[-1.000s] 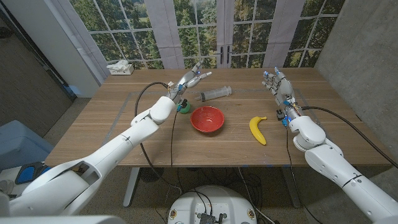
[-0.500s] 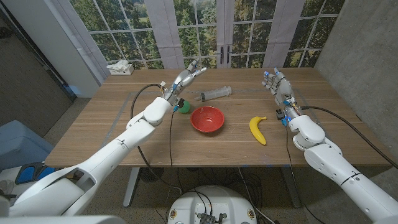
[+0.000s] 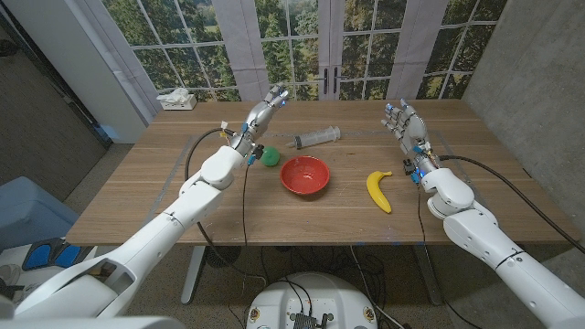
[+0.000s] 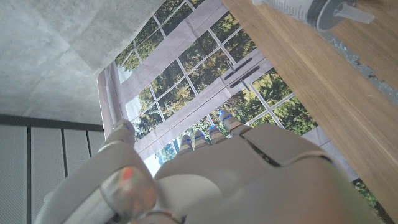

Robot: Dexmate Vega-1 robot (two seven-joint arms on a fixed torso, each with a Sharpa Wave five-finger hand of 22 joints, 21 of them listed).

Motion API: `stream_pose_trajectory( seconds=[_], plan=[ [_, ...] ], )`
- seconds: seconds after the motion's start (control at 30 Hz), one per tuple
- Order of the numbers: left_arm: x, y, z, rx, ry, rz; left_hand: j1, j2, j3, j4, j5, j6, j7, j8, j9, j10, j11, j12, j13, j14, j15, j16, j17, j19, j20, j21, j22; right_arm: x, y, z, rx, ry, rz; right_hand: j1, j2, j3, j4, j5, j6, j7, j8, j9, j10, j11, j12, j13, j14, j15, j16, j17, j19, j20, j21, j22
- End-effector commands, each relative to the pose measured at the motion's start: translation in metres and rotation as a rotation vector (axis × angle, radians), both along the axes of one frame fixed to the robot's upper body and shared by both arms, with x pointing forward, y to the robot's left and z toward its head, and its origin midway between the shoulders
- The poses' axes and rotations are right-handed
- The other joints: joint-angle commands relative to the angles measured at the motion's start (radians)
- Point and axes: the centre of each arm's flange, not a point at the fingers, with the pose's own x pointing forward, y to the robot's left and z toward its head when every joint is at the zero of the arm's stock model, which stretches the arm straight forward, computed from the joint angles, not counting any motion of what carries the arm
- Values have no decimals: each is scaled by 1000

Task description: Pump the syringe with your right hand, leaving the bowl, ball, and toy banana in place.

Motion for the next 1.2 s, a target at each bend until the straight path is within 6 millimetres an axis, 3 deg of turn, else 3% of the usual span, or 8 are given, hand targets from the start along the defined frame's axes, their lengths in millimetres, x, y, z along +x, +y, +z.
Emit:
stream_pose_trajectory(
  seconds=[0.03, 0.2, 0.43, 0.87, 1.2],
  plan=[
    [1, 17, -9, -163, 44, -111, -35, 61, 31, 52, 18, -46, 11, -2, 2, -142, 6, 3, 1, -78, -34, 7, 4, 14, -62, -8, 3, 5, 3, 4, 17, -9, 14, -10, 40, 2, 3, 5, -6, -2, 2, -1, -8, -1, 3, 1, -7, -47, -3, -2, 5, -30, 3, 2],
    [2, 24, -12, -227, 72, -156, -52, 66, 82, 101, 38, -52, 19, -9, 1, -145, 12, -1, 1, -80, -30, 2, 3, 18, -59, -20, 3, 5, 3, 7, 22, -22, 16, -9, 36, 4, 1, 5, -12, -2, 1, -1, -11, -1, 3, 0, -8, -45, -5, -5, 2, -28, 1, 1],
    [2, 32, -18, -287, 100, -187, -58, 67, 140, 137, 58, -51, 28, -11, 1, -146, 23, -3, 1, -82, -26, -1, 1, 22, -64, -33, 2, 5, 2, 9, 37, -34, 12, -8, 33, 5, 0, 5, -13, -1, 3, -1, -14, -2, 3, 0, -8, -43, -8, -7, -2, -24, 0, 1],
    [0, 56, -27, -348, 153, -218, -62, 65, 185, 152, 71, -55, 30, -13, 1, -149, 25, -5, 1, -86, -26, -4, 0, 20, -71, -46, 1, 1, -1, 16, 30, -71, -27, -3, 26, 9, -6, 6, -7, 0, 8, -2, -11, -1, 7, 0, -1, -44, -9, -14, 4, -24, 1, 0],
    [10, 65, -40, -306, 228, -242, -66, 62, 208, 156, 77, -58, 30, -14, 1, -153, 25, -6, 1, -90, -25, -5, 0, 19, -76, -53, 1, -21, 5, -13, 109, -52, -71, 0, 27, 11, -9, 7, -6, -1, 10, -2, -8, -2, 8, 0, 1, -46, -10, -17, 4, -26, 1, 0]
  ],
)
